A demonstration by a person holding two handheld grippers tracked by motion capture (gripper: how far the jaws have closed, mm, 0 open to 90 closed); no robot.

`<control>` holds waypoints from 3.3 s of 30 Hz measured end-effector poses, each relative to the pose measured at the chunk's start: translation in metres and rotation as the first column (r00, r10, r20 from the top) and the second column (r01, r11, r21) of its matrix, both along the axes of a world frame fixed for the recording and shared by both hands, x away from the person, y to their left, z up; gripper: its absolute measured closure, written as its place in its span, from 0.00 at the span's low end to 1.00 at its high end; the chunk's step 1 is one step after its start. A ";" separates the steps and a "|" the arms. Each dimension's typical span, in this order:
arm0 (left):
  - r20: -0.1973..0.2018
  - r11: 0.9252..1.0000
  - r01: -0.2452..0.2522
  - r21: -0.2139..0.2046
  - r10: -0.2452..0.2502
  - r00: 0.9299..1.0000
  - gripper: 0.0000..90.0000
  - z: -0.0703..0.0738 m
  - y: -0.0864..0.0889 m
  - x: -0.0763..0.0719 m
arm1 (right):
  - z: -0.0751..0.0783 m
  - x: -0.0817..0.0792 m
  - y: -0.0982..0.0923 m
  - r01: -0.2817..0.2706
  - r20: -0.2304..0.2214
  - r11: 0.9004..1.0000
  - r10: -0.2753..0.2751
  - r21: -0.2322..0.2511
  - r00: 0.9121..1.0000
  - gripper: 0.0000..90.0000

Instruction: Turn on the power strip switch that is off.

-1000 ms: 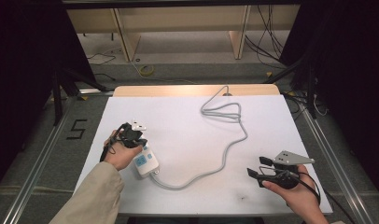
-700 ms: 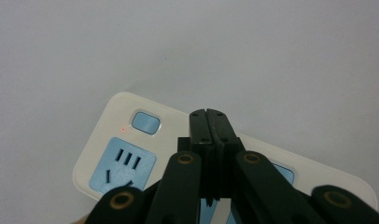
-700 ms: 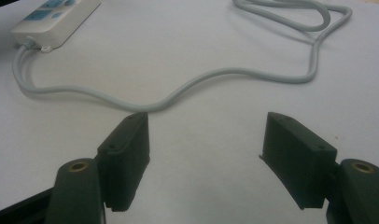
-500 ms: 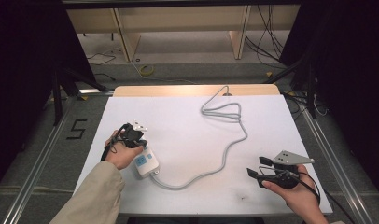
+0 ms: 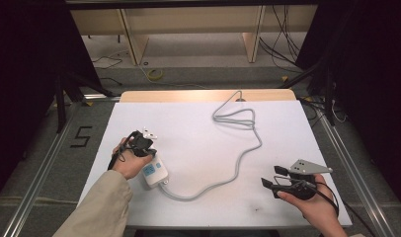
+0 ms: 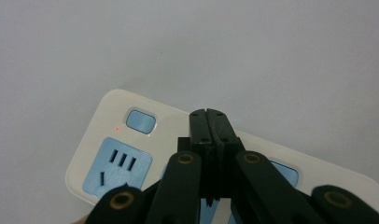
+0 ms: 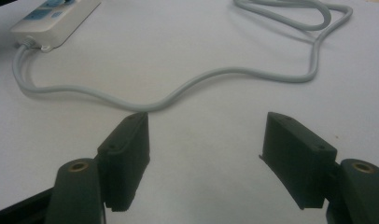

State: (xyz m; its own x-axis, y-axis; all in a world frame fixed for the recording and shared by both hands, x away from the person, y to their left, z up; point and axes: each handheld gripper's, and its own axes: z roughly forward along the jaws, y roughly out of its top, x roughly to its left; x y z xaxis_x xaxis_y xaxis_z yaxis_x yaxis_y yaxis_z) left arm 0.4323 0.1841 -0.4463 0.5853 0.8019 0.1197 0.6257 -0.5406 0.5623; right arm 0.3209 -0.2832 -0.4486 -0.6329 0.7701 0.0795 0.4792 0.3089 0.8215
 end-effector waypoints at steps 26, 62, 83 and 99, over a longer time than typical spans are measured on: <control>-0.040 0.999 -0.038 0.010 0.039 0.998 1.00 0.000 -0.003 0.002 | 0.000 0.000 0.001 -0.008 -0.004 1.000 0.008 -0.007 1.000 0.36; -0.066 0.997 -0.048 0.053 0.051 0.996 1.00 0.001 -0.009 0.005 | 0.000 -0.001 0.002 -0.010 -0.001 1.000 0.010 -0.009 1.000 0.36; -0.071 0.998 -0.044 0.044 0.047 0.996 1.00 0.001 -0.008 0.006 | 0.000 -0.001 0.002 -0.010 -0.002 1.000 0.010 -0.010 1.000 0.37; -0.072 0.999 -0.030 0.025 0.032 0.997 1.00 0.001 -0.005 0.006 | 0.000 -0.001 0.002 -0.009 -0.003 1.000 0.009 -0.011 1.000 0.37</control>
State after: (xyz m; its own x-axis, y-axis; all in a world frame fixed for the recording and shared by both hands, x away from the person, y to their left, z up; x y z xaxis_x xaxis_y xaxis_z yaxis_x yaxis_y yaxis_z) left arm 0.4387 0.1788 -0.4458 0.5681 0.8172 0.0973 0.6807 -0.5330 0.5025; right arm 0.3202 -0.2817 -0.4487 -0.6397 0.7652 0.0726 0.4786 0.3226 0.8166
